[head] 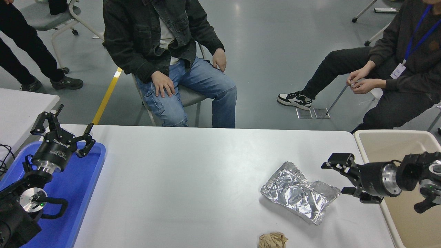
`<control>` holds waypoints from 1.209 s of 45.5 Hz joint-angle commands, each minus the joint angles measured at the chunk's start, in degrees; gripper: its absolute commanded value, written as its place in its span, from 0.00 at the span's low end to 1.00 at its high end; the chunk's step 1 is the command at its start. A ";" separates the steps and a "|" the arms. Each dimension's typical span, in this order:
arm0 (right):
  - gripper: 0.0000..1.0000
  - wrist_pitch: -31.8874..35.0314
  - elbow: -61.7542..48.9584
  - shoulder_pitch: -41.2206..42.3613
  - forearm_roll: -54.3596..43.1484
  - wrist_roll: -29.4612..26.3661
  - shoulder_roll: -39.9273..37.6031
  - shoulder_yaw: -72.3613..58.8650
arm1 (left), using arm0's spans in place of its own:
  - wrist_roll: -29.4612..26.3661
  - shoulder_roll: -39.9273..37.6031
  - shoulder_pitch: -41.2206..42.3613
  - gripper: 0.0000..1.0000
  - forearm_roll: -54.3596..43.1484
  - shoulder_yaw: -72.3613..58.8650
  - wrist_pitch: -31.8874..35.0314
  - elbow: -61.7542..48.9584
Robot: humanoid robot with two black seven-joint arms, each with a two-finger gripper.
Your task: Clean the table surface
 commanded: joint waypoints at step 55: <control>0.93 -8.64 -8.67 4.95 0.77 -3.92 10.98 -16.11 | 0.00 0.00 0.00 1.00 0.00 0.00 0.00 0.00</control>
